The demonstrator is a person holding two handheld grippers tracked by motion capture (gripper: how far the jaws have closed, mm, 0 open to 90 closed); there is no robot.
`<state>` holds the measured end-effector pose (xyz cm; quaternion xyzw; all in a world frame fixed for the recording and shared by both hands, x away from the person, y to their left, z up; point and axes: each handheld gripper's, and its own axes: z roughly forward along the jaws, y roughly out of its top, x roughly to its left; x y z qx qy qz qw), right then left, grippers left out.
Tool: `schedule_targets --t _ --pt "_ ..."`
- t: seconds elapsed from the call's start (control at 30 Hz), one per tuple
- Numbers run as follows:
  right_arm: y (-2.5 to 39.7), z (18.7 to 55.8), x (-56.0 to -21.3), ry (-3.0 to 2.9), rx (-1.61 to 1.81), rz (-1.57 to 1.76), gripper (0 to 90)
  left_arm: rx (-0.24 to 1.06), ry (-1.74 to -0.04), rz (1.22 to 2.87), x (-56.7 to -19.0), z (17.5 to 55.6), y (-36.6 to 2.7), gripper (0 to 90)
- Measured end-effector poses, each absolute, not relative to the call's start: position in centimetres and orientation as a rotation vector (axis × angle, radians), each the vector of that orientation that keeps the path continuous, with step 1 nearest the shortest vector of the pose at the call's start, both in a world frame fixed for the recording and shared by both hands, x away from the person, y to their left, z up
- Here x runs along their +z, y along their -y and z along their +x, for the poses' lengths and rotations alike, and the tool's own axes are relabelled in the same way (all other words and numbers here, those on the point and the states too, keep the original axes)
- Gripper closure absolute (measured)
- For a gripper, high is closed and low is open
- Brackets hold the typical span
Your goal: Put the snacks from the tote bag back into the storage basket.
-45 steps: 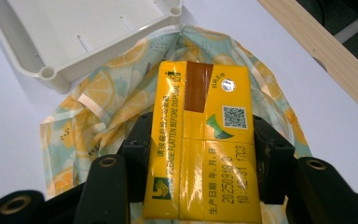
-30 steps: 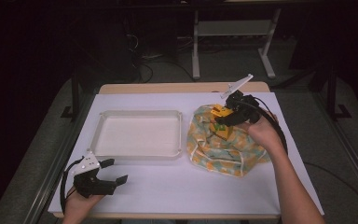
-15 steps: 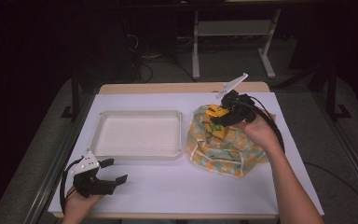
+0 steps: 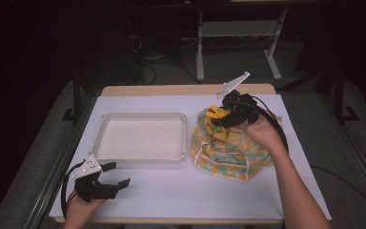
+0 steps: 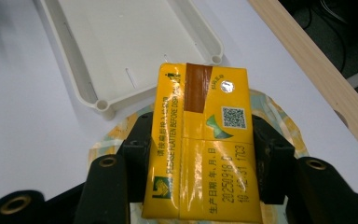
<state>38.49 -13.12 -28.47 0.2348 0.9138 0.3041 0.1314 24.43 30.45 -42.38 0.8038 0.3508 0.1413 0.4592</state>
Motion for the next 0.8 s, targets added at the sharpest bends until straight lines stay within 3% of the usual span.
schedule_targets --t 0.8 --pt "10.2 38.5 -27.7 -2.706 0.921 0.548 49.4 0.355 -0.857 1.974 -42.3 24.4 -30.5 14.7"
